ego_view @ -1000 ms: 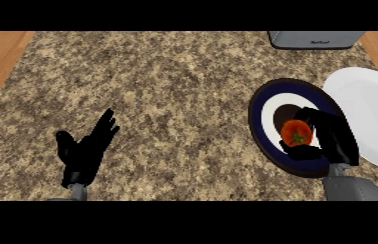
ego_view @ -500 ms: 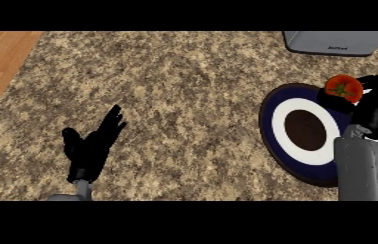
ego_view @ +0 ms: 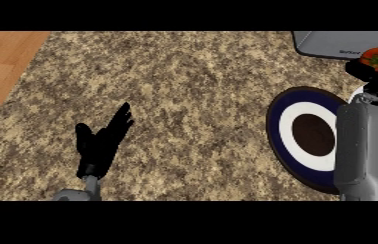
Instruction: Pick the tomato from the plate and place it in the plate
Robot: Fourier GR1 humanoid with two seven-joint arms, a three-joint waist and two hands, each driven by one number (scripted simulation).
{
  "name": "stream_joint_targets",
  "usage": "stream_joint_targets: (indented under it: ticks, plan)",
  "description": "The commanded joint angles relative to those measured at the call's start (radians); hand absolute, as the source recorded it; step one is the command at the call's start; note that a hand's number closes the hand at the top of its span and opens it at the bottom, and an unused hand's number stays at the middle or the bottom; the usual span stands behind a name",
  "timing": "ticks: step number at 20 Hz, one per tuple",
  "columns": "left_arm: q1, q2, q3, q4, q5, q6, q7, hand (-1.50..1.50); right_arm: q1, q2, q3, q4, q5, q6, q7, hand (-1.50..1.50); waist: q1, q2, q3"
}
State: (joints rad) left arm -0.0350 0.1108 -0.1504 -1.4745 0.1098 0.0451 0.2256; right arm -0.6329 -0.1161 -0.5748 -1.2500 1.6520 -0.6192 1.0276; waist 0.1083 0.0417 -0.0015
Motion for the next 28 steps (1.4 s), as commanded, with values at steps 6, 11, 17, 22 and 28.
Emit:
stream_joint_targets:
  ticks: [6,11,17,22,28]
  plan:
    - [-0.010,0.017,0.026,0.009,0.013,-0.002,0.032,0.00,-0.106,0.013,-0.179,0.153,0.371,-0.222,0.258,1.50,-0.035,-0.012,0.003]
    - [0.017,-0.010,0.031,0.047,0.001,0.030,0.007,0.00,-0.072,0.006,-0.286,0.142,0.492,-0.282,0.284,1.50,-0.064,-0.020,0.003]
    - [0.008,0.004,0.065,0.045,0.028,0.016,0.018,0.00,-0.050,-0.026,-0.378,0.244,0.495,-0.403,0.239,1.50,-0.080,-0.028,0.003]
    - [0.045,0.018,0.073,0.041,0.031,-0.007,-0.015,0.00,-0.014,-0.133,-0.457,0.341,0.392,-0.504,0.151,1.50,-0.085,-0.031,0.004]
    - [0.059,0.014,0.064,0.023,0.006,0.019,0.001,0.00,-0.022,-0.206,-0.549,0.522,0.170,-0.319,0.079,-1.50,-0.101,-0.038,0.004]
